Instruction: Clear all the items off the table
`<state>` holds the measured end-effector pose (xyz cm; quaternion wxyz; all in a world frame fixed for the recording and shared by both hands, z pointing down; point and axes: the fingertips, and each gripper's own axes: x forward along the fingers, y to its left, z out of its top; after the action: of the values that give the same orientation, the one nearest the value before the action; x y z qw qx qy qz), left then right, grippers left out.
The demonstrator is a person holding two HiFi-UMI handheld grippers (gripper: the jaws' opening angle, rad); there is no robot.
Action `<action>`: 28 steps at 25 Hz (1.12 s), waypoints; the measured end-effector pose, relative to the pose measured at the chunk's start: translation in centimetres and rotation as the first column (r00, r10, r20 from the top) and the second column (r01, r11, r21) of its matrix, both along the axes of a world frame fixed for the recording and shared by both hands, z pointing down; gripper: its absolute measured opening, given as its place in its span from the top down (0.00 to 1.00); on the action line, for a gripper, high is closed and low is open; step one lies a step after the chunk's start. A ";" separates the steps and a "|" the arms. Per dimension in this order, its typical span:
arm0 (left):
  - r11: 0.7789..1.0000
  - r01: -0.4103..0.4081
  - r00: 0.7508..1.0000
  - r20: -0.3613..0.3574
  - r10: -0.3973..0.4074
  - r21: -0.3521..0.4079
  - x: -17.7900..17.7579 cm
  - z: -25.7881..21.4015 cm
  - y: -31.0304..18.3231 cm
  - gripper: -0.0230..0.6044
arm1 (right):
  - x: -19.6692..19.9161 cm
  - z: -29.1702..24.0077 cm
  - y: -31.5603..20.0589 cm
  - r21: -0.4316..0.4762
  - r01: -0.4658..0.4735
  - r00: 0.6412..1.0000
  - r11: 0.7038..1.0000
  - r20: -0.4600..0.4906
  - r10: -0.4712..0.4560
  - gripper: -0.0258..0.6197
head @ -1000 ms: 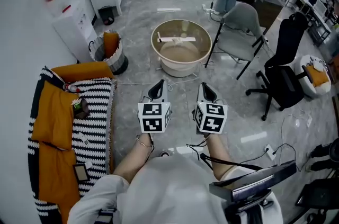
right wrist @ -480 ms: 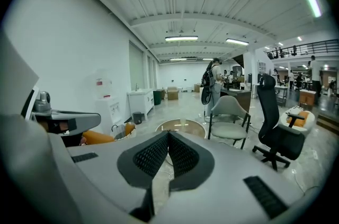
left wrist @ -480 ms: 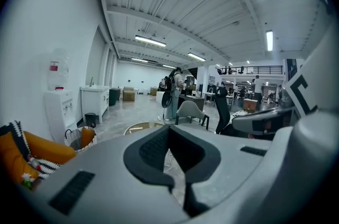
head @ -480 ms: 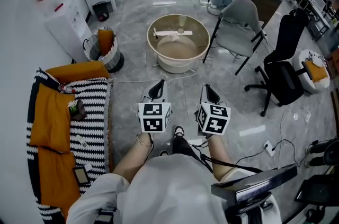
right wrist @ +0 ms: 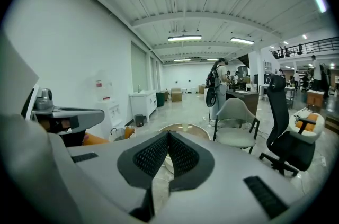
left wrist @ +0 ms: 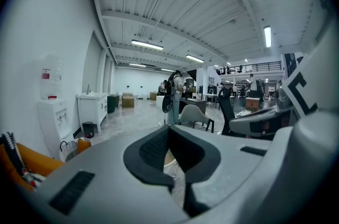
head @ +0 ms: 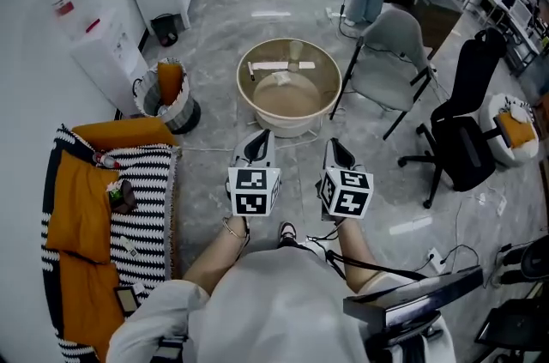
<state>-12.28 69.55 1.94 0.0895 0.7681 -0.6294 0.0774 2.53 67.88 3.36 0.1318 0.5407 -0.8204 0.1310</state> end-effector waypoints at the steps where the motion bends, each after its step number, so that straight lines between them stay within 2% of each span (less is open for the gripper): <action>1: 1.000 0.005 1.000 0.001 -0.005 0.003 0.1 -0.2 -0.9 0.95 | 0.3 -0.1 -0.9 0.001 0.002 1.000 1.000 0.000 -0.002 0.92; 7: 0.999 0.033 0.999 0.010 -0.033 0.012 0.8 -0.8 -6.6 0.95 | 1.9 -0.3 -6.8 0.001 0.018 1.000 1.000 0.002 -0.018 0.92; 17: 0.999 0.043 0.998 0.045 -0.042 -0.022 3.7 0.4 -14.5 0.95 | 5.7 1.0 -15.6 -0.018 0.023 0.999 1.000 0.044 -0.022 0.92; 28: 0.998 0.041 0.999 0.037 -0.039 -0.042 4.1 1.6 -23.1 0.95 | 6.4 2.9 -23.6 -0.062 0.010 0.999 0.998 0.048 -0.007 0.92</action>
<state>-8.23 46.41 3.59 0.0960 0.7517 -0.6443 0.1029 8.89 44.30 6.27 0.1295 0.5294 -0.8212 0.1690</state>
